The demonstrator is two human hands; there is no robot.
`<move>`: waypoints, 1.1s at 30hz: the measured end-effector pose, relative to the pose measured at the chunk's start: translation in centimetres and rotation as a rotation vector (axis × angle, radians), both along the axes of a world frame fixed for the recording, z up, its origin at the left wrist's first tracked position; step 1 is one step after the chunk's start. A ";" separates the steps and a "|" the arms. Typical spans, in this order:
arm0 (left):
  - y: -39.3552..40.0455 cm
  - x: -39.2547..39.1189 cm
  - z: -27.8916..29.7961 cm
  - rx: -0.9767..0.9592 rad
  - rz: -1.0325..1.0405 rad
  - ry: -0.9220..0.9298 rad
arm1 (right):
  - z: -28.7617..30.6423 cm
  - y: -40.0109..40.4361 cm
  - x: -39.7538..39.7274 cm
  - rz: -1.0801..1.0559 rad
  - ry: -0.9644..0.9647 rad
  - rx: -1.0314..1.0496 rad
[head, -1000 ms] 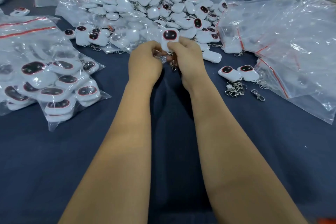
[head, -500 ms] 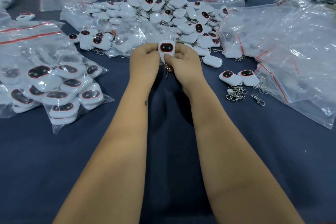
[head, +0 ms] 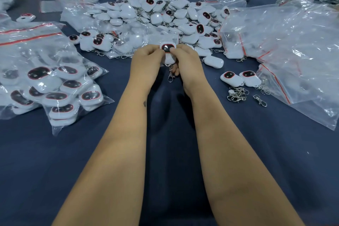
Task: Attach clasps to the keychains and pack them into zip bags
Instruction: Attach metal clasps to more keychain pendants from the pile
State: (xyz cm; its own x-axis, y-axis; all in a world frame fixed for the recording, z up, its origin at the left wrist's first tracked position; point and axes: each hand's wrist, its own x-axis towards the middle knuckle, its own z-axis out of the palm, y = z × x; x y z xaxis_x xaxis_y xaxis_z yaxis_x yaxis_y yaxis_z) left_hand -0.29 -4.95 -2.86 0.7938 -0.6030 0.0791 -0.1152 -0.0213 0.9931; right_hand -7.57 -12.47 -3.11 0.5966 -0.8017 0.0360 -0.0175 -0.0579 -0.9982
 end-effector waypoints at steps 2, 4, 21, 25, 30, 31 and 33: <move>0.0 0.0 0.0 0.014 -0.010 -0.005 | 0.1 0.1 -0.1 -0.004 -0.004 -0.001; 0.0 0.1 0.0 0.031 -0.024 -0.015 | 0.2 0.2 -0.2 -0.007 0.006 -0.012; -0.2 -0.1 -0.6 0.078 -0.010 -0.075 | -0.1 0.5 0.0 -0.065 -0.022 -0.020; -0.3 0.1 -0.8 0.064 -0.001 -0.087 | -0.2 0.6 0.2 -0.041 -0.020 -0.021; -0.2 0.1 -0.9 0.062 -0.005 -0.161 | -0.2 0.6 0.3 -0.027 0.018 -0.039; -0.2 0.2 -0.9 0.059 0.001 -0.169 | -0.3 0.7 0.3 -0.022 0.023 -0.043; -0.2 0.1 -0.9 0.053 0.014 -0.184 | -0.2 0.7 0.3 -0.013 0.030 -0.045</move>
State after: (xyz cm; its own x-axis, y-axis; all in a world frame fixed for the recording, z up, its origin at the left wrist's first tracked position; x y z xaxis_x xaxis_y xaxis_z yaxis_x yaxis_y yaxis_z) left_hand -0.17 -5.10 -3.75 0.7771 -0.5996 0.1915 -0.2937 -0.0763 0.9529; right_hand -7.31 -11.74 -3.36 0.5877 -0.8072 0.0550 -0.0482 -0.1028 -0.9935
